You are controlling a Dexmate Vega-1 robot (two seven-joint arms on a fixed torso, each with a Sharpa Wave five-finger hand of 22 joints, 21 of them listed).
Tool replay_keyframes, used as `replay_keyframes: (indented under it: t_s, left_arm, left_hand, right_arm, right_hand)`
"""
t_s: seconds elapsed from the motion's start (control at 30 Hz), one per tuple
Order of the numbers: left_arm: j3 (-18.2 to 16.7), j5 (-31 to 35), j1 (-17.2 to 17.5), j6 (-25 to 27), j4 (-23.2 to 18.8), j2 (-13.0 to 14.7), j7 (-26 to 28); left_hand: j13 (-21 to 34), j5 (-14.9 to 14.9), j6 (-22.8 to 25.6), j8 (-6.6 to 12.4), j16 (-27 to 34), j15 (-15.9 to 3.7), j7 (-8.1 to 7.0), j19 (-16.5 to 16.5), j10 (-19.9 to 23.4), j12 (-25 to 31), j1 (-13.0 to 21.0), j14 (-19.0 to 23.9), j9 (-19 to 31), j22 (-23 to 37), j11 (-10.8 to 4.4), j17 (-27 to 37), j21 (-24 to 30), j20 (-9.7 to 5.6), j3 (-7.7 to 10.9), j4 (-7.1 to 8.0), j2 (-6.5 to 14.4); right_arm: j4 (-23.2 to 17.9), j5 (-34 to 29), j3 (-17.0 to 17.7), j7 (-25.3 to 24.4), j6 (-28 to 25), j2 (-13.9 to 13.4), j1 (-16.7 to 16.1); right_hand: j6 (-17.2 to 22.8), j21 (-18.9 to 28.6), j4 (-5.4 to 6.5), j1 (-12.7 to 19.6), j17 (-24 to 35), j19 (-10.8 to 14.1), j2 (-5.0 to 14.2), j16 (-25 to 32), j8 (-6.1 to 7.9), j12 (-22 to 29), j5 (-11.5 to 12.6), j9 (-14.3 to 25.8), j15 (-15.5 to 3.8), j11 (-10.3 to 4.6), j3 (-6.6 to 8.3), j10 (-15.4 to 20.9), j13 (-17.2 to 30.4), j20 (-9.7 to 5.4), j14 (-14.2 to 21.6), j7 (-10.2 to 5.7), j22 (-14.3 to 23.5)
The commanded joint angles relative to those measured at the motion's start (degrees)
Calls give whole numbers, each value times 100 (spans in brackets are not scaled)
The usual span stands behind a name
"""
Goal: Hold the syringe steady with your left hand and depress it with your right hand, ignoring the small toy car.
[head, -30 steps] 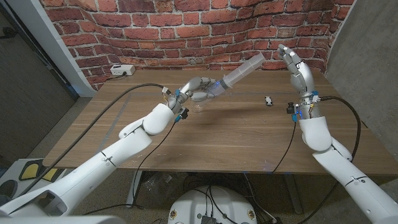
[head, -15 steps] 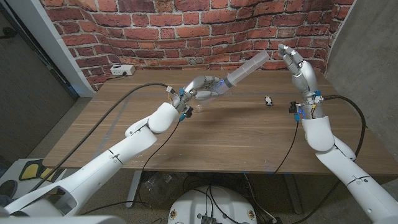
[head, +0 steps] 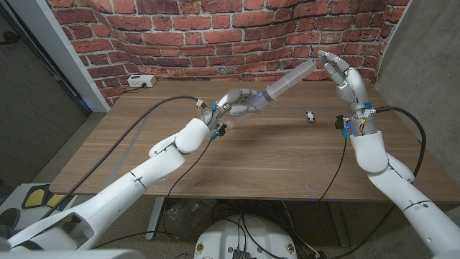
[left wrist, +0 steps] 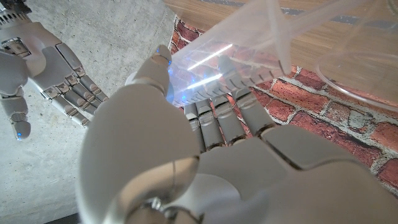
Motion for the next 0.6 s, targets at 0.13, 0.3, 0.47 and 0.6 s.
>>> replay_keyframes:
  t_s: [0.13,0.3,0.47,0.6]
  left_arm:
    - [63,40,-66,4,58,-57,-23]
    - [71,50,-82,19,54,-56,-39]
    - [74,60,-94,25,58,-61,-39]
    - [72,60,-95,23,61,-65,-33]
  left_hand:
    - [18,26,28,-3,11,-184,12,-16,0,3,-50,35,24,-3,-64,20,-36,5,560,495,83]
    - [19,23,22,-8,13,-191,16,-17,6,4,-61,41,24,-2,-51,20,-40,6,567,495,82]
    - [19,19,14,-14,6,-184,15,-19,-3,-1,-70,22,25,-2,-52,21,-43,5,574,495,81]
    - [20,18,18,-14,6,-186,-2,-18,-9,-4,-76,20,25,-2,-52,21,-45,5,579,495,81]
  right_arm:
    - [82,-104,4,-46,48,-19,60]
    - [121,-94,-16,-49,40,-20,84]
    - [168,-82,-43,-51,54,-28,113]
    - [203,-76,-59,-75,64,-16,132]
  right_hand:
    - [81,34,-17,46,-5,95,33,-1,40,35,-4,20,-12,-2,52,97,13,-37,97,14,25]
    - [97,33,-22,59,-5,119,37,-14,31,34,-3,20,-7,15,56,122,13,-48,106,78,24]
    - [125,45,-26,69,-5,175,42,-8,27,50,-3,19,-18,2,59,189,14,-64,158,93,24]
    - [136,60,-30,82,-4,241,48,-8,16,62,-4,19,-13,28,64,248,14,-69,199,110,24]
